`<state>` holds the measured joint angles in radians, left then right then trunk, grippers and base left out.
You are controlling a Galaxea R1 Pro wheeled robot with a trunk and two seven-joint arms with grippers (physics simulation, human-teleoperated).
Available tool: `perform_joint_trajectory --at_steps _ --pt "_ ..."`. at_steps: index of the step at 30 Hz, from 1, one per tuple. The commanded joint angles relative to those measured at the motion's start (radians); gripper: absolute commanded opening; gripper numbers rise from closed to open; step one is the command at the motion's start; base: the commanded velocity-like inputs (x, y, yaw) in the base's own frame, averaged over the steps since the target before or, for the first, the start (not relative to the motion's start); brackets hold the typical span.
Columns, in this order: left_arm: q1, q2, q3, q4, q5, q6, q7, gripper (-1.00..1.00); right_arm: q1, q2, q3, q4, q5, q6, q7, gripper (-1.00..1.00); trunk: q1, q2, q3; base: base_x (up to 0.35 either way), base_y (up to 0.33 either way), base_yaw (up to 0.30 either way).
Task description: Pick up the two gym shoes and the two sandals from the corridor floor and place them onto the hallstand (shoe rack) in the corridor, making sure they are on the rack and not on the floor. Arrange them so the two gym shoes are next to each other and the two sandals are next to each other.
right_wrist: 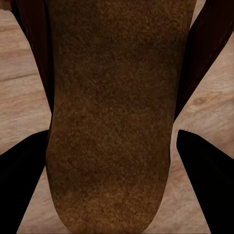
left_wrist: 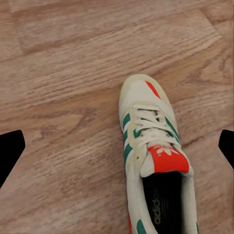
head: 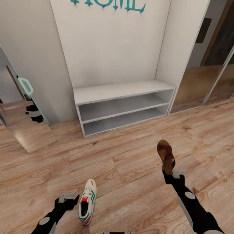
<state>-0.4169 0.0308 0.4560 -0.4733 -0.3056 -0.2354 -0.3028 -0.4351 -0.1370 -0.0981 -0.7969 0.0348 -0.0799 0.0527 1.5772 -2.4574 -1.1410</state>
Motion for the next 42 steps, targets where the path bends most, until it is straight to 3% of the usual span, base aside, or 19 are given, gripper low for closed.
perform_joint_trajectory --at_steps 1,6,13,21,26,42 --pt "-0.005 -0.003 0.009 0.001 -0.010 -0.006 -0.007 1.00 -0.001 0.000 -0.004 -0.002 0.004 -0.003 0.005 -1.00 0.004 -0.008 -0.006 0.000 0.000 0.000" --pt "-0.011 -0.006 0.009 0.003 -0.010 -0.016 -0.007 1.00 -0.001 0.000 -0.005 -0.027 0.004 0.006 0.004 -1.00 0.023 -0.043 -0.029 0.000 0.000 0.000" --pt "-0.009 -0.006 0.009 0.004 -0.010 -0.021 -0.007 1.00 -0.001 0.000 -0.005 -0.089 0.004 0.074 0.004 -1.00 0.026 -0.044 -0.067 0.000 0.000 0.000" --pt "-0.003 -0.033 0.007 0.004 -0.012 -0.025 -0.004 1.00 -0.001 0.000 -0.004 -0.217 0.004 0.137 0.004 -1.00 0.030 -0.046 -0.111 0.000 0.000 0.000" --pt "-0.002 -0.035 0.007 0.003 -0.012 -0.025 -0.004 1.00 -0.001 0.000 -0.003 -0.247 0.004 0.171 0.005 -1.00 0.030 -0.046 -0.119 0.000 0.000 0.000" --pt "0.000 -0.035 0.009 0.001 -0.010 -0.026 -0.003 1.00 -0.001 -0.001 0.001 -0.257 0.004 0.180 0.004 -1.00 0.030 -0.046 -0.130 0.065 -0.076 0.000"
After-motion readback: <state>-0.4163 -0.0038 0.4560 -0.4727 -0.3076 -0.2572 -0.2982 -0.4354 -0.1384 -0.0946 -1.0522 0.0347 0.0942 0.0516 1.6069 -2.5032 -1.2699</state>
